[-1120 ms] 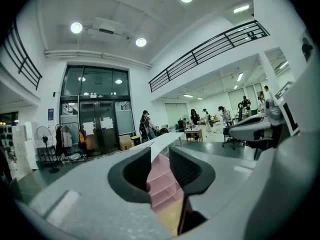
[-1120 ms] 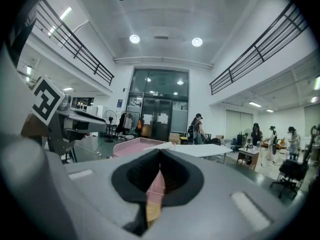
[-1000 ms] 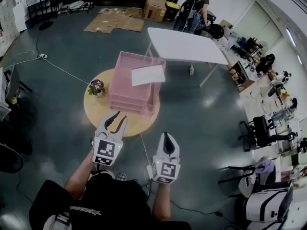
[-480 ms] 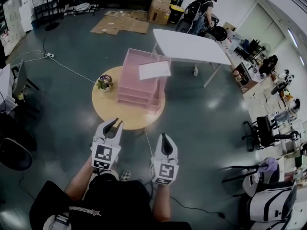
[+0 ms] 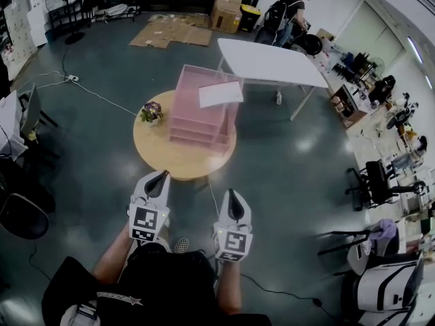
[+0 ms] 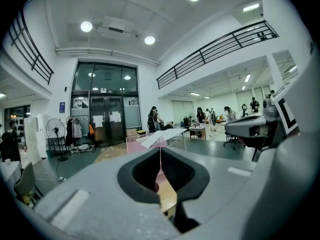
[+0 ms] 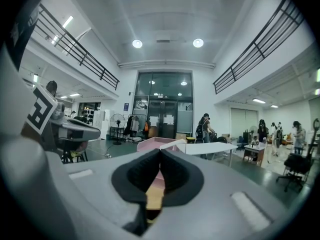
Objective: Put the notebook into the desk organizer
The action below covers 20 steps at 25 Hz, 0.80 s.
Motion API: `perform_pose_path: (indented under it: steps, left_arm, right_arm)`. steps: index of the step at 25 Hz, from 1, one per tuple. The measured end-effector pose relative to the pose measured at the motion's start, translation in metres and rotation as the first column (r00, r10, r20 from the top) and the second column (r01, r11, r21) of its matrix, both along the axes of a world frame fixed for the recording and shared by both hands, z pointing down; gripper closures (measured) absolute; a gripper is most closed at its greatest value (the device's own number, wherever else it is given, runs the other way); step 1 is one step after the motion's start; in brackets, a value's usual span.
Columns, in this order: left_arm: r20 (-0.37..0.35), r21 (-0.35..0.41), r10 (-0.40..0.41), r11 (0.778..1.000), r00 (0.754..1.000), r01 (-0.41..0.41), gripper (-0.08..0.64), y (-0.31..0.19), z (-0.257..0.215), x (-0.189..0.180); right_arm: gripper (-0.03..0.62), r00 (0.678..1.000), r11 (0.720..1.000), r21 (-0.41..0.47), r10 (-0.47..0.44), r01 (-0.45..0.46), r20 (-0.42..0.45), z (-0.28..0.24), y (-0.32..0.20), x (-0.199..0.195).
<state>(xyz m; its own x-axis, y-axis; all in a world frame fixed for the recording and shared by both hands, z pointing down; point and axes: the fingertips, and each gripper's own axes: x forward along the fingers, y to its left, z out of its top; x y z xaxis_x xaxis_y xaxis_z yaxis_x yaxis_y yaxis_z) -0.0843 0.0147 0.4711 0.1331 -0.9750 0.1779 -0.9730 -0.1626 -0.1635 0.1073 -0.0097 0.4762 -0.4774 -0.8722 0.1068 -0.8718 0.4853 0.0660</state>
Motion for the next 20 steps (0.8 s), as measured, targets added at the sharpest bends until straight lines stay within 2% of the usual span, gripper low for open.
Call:
perform_pose_path:
  steps: [20]
  left_arm:
    - [0.003,0.004,0.01,1.0,1.0,-0.01,0.549,0.003,-0.0032,-0.0038]
  right_arm:
    - [0.586,1.0,1.0,-0.005,-0.003,0.003,-0.001,-0.0035,0.0014,-0.0077]
